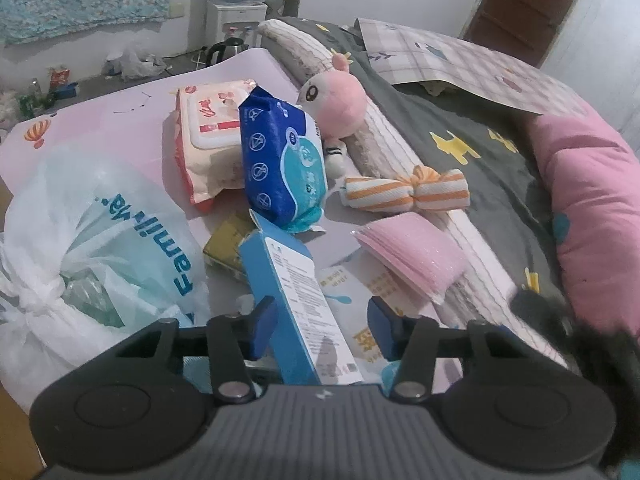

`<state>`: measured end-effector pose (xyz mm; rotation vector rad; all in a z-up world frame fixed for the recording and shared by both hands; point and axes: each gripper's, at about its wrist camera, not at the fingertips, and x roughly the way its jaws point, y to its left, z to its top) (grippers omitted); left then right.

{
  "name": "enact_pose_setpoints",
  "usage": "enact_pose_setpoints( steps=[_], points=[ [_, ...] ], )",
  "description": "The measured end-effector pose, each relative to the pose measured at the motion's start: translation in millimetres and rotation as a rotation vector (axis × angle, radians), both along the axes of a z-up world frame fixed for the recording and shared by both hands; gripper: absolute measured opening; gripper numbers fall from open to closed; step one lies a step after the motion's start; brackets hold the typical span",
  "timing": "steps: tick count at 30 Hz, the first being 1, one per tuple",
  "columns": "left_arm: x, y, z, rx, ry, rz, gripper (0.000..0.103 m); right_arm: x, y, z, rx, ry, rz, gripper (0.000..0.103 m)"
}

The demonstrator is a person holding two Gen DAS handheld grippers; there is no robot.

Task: Organize soft objects
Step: 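Move left tool to the blue-white box while right tool approaches the pink sponge, then close left tool on the blue-white box while right tool grasps the pink sponge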

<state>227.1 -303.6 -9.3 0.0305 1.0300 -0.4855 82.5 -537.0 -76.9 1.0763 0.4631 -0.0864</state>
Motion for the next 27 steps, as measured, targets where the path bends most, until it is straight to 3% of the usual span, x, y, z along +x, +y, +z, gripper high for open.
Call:
enact_pose_setpoints(
  steps=[7,12,17,19,24,27],
  points=[
    [3,3,0,0.025,0.033,-0.005,0.045,53,-16,-38,0.202,0.081,-0.030,0.071],
    [8,4,-7,0.027,0.060,0.009,0.052,77,-16,-52,0.240,0.085,-0.050,0.065],
    [11,-1,-13,0.053,0.060,0.016,0.052,91,-20,-64,0.294,0.075,-0.082,0.050],
    [11,-2,-15,0.054,0.061,0.016,0.049,96,-22,-71,0.316,0.064,-0.092,0.047],
    [7,2,-9,0.037,0.015,0.023,0.026,105,-21,-74,0.326,0.026,-0.106,0.042],
    [4,2,-2,-0.009,-0.014,0.018,0.026,109,-21,-73,0.320,0.015,-0.105,0.041]
  ],
)
